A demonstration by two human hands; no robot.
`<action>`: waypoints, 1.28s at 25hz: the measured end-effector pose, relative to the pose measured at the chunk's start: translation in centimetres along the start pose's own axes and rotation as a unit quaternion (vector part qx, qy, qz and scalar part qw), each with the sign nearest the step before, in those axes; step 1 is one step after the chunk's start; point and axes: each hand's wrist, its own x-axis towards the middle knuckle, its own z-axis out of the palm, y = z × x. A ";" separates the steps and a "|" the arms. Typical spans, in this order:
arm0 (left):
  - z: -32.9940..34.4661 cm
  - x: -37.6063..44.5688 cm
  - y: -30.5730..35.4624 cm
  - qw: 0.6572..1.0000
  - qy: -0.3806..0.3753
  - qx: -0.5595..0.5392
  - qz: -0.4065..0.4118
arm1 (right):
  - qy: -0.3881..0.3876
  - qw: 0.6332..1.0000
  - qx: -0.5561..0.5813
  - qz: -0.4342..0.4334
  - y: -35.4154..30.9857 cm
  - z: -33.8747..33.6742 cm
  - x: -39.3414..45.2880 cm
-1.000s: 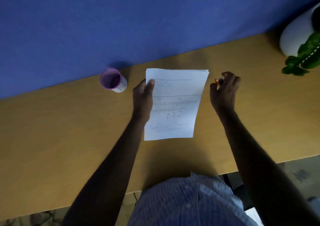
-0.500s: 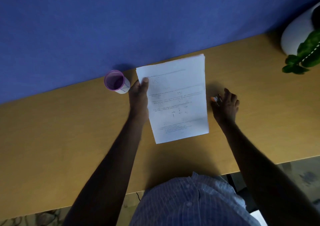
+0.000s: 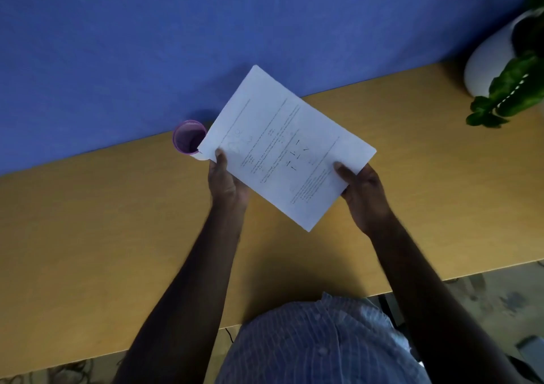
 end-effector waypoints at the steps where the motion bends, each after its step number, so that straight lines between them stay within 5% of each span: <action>1: -0.5 -0.1 0.0 1.000 -0.018 -0.004 -0.001 | 0.009 0.999 -0.037 -0.022 -0.3 0.0 0.3; 6: -3.4 0.5 2.5 0.984 -0.087 0.157 -0.002 | 0.038 0.988 -0.134 -0.067 -3.7 -1.8 1.5; 10: -4.2 1.4 4.7 0.903 -0.167 0.396 0.025 | 0.011 0.973 -0.213 -0.091 -5.7 -2.1 2.2; 15: -3.1 2.2 4.6 0.897 -0.167 0.402 0.077 | 0.009 0.964 -0.234 -0.130 -5.2 -2.6 3.8; 22: -4.4 2.6 -0.2 0.895 -0.077 0.436 0.055 | 0.072 0.979 -0.187 -0.034 0.2 -2.8 5.1; 28: -4.5 3.9 0.1 0.902 -0.033 0.426 0.063 | 0.087 0.970 -0.221 -0.054 0.3 -2.5 5.8; 32: -4.3 3.7 -0.3 0.901 -0.050 0.428 0.052 | 0.114 0.959 -0.260 -0.009 1.7 -3.0 6.6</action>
